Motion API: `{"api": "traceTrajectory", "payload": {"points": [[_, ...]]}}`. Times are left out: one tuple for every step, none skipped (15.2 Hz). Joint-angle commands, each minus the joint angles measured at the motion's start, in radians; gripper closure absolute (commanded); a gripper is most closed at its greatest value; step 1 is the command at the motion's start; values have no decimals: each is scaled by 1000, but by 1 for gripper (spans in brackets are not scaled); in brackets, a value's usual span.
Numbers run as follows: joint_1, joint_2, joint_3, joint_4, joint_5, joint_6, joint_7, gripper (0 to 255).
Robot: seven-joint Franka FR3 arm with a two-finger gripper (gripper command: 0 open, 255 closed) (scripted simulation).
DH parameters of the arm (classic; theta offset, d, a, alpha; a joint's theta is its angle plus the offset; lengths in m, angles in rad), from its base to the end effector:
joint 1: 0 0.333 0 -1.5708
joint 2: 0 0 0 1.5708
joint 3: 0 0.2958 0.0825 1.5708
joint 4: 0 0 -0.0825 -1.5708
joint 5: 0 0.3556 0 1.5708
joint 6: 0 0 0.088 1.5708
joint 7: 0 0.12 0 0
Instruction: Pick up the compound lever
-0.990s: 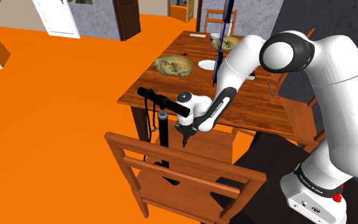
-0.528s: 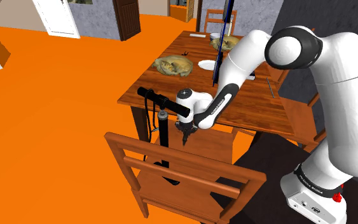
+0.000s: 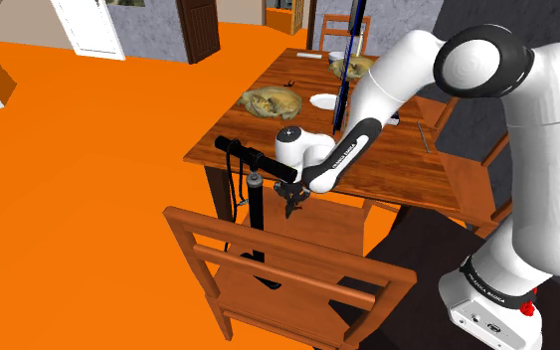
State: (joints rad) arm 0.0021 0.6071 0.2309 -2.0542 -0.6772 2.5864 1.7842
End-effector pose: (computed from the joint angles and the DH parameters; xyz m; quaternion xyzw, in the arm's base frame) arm 0.5364 0.1389 0.1338 0.8723 -0.4776 0.0812 0.0661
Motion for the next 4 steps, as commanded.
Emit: {"api": "traceTrajectory", "payload": {"points": [[-10, -25, 11, -8, 14, -15, -15, 255], [-15, -37, 16, -12, 22, -22, -22, 255], [-15, -39, 17, -12, 23, -24, -23, 255], [-15, -39, 17, -13, 23, -24, -23, 255]]}}
